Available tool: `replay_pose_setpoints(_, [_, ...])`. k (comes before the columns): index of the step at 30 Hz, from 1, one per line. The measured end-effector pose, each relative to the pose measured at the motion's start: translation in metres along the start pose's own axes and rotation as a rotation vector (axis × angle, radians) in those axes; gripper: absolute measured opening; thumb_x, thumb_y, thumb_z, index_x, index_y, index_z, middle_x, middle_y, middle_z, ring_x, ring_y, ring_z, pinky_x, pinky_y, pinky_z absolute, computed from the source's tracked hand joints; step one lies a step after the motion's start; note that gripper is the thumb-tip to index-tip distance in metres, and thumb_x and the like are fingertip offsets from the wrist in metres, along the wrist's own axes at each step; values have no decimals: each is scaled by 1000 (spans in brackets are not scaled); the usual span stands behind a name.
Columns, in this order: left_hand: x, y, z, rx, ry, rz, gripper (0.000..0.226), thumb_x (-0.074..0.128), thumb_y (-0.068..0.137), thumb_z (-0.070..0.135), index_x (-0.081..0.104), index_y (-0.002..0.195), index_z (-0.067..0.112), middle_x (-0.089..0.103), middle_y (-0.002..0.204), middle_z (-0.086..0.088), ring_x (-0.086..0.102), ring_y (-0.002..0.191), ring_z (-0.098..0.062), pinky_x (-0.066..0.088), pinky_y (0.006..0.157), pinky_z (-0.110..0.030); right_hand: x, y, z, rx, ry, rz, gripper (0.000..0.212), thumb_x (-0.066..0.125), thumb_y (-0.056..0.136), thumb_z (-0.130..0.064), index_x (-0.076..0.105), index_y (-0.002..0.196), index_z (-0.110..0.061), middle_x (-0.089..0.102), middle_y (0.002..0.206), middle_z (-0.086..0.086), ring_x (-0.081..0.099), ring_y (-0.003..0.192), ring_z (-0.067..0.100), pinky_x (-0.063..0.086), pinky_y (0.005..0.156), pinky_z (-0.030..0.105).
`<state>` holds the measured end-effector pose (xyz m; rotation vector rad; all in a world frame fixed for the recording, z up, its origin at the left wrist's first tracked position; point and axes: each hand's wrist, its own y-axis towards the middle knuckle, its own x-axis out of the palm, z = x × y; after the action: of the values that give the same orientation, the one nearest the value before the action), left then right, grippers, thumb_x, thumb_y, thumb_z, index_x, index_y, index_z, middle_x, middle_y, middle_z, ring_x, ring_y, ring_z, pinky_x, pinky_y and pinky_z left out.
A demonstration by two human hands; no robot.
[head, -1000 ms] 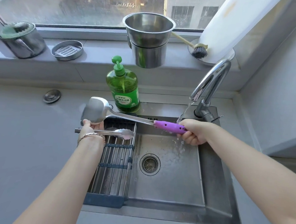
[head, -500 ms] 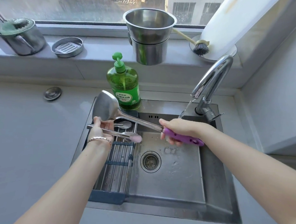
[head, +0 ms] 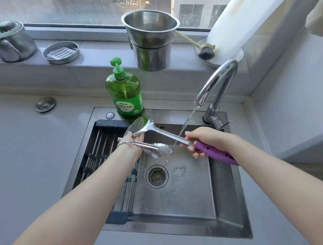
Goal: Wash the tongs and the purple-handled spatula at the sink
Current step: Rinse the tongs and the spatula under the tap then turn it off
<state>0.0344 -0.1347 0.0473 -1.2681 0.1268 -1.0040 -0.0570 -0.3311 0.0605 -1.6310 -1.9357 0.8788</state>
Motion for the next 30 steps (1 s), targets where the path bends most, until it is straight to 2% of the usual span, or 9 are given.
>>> replay_pose_setpoints(9, [-1,8,10,3,-35,33,28,34,101,10,52,83,-1,57,131,-12,54,124,-21,38,107,-26,4,13,-28,0,-91,-15,36,35,101,-26,58,104,1,56,59,1,55,47,10,43,39,18])
replay_pose_setpoints(11, [-8,14,14,-9,-34,71,31,36,101,9,45,72,2,73,97,-14,57,120,-19,41,105,-26,8,14,-32,-1,-138,-9,38,35,101,-29,59,105,0,55,59,0,54,44,9,43,39,18])
replay_pose_setpoints(13, [-14,15,15,-28,-8,73,31,36,100,8,44,71,4,66,48,-13,65,100,-20,45,101,-25,11,8,-30,-24,-243,13,38,36,100,-35,62,99,-7,53,58,-1,50,43,8,43,41,18])
replay_pose_setpoints(17, [-30,13,-2,-134,79,42,33,34,101,10,42,70,5,56,37,-16,60,36,-19,55,46,-21,14,-15,-13,-130,-547,118,38,42,94,-43,61,62,-32,49,55,-2,43,48,14,42,57,26])
replay_pose_setpoints(19, [-36,11,-12,-162,219,13,36,33,102,20,43,70,6,63,46,-14,63,45,-18,55,59,-19,15,-29,-7,-133,-656,183,40,44,92,-44,56,55,-34,48,52,-5,42,48,13,38,58,25])
replay_pose_setpoints(23, [-40,4,-27,-108,449,20,54,37,97,44,53,115,-4,59,122,-18,60,114,-26,45,92,-28,20,-57,-5,-170,-1127,374,31,39,95,-46,67,98,-33,65,86,-1,59,83,19,36,63,26])
replay_pose_setpoints(25, [-39,1,-31,-62,499,-22,66,43,90,57,52,121,0,61,116,-16,62,105,-27,50,86,-28,25,-66,1,-201,-1397,471,37,33,98,-43,65,105,-24,63,96,4,60,99,24,34,65,28])
replay_pose_setpoints(27, [-39,2,-33,-19,583,-5,58,53,81,62,57,100,7,60,93,-8,61,78,-18,51,69,-25,33,-70,12,-231,-1525,512,37,35,99,-40,64,102,-17,62,98,7,60,101,26,34,65,30])
replay_pose_setpoints(30, [-38,11,-38,-1,738,40,36,72,79,29,58,105,8,57,82,-5,54,58,-12,49,41,-17,42,-73,26,-324,-1576,691,23,71,80,-39,70,72,-18,66,72,4,63,69,24,37,48,25])
